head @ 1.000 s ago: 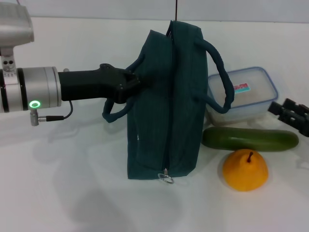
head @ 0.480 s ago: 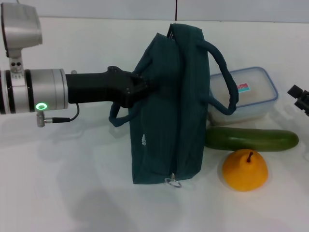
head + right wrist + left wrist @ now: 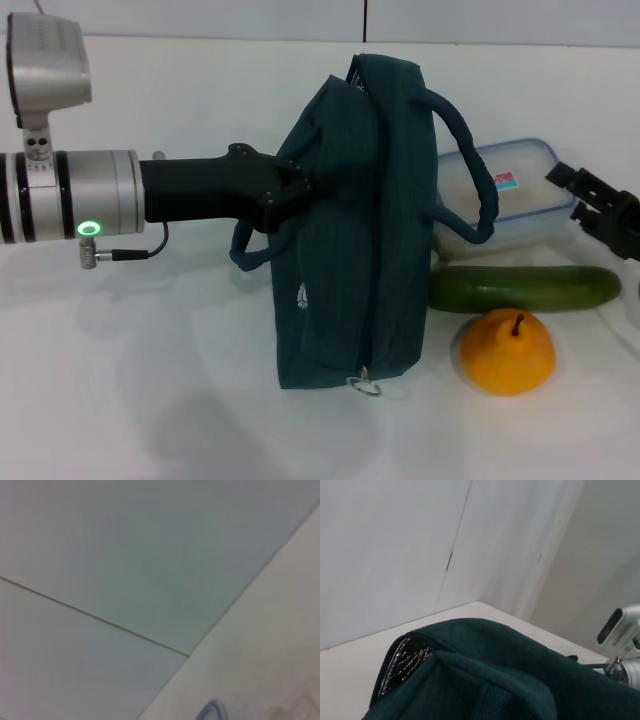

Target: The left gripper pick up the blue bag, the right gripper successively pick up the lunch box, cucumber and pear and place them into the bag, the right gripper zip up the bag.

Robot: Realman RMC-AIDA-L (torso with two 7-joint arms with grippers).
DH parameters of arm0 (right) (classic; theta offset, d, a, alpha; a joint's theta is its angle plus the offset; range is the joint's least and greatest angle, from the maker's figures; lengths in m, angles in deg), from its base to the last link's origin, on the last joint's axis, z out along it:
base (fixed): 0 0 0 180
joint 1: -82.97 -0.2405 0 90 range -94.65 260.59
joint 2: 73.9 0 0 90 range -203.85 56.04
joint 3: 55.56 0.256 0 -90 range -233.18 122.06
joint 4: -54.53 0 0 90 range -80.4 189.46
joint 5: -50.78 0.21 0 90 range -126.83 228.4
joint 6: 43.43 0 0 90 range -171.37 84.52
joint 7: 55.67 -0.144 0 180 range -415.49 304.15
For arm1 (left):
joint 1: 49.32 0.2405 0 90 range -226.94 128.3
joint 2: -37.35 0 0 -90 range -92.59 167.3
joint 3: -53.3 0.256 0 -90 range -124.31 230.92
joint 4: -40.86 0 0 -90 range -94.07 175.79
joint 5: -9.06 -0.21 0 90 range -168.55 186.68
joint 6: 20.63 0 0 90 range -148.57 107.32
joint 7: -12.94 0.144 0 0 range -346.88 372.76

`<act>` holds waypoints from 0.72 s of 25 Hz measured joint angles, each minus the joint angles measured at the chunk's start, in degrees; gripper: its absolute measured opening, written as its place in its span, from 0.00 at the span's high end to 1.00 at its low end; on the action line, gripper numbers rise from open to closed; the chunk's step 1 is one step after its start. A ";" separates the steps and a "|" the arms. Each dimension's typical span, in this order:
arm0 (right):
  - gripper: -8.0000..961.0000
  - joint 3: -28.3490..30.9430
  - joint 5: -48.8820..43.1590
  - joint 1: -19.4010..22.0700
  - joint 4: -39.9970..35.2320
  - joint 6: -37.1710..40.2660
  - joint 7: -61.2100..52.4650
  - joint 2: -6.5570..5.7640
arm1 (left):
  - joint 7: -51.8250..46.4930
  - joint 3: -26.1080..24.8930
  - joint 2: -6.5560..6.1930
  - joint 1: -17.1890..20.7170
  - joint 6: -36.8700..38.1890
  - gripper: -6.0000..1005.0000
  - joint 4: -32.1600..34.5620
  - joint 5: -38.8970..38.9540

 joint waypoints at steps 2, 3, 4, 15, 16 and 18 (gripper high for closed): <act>0.15 -0.07 0.21 -0.44 0.31 -0.71 -1.08 0.39 | 0.35 0.03 0.00 -0.01 0.01 0.96 0.00 0.00; 0.15 0.05 0.36 -0.62 0.42 -0.84 -1.37 0.57 | 0.61 0.08 0.00 0.00 0.01 0.96 0.00 0.01; 0.15 0.21 0.47 -0.73 0.43 -0.91 -1.55 0.64 | 0.89 0.12 0.00 0.05 0.02 0.96 0.00 0.01; 0.15 0.69 4.64 -1.13 1.69 -2.20 -3.22 0.77 | 1.45 0.44 -0.01 0.14 0.02 0.96 0.00 0.01; 0.15 0.68 4.90 -1.22 1.87 -2.16 -3.44 0.77 | 1.47 0.48 -0.01 0.14 0.02 0.96 0.00 0.01; 0.15 0.57 5.06 -1.52 2.05 -1.98 -4.02 0.76 | 1.87 0.50 -0.01 0.13 0.02 0.96 -0.06 0.01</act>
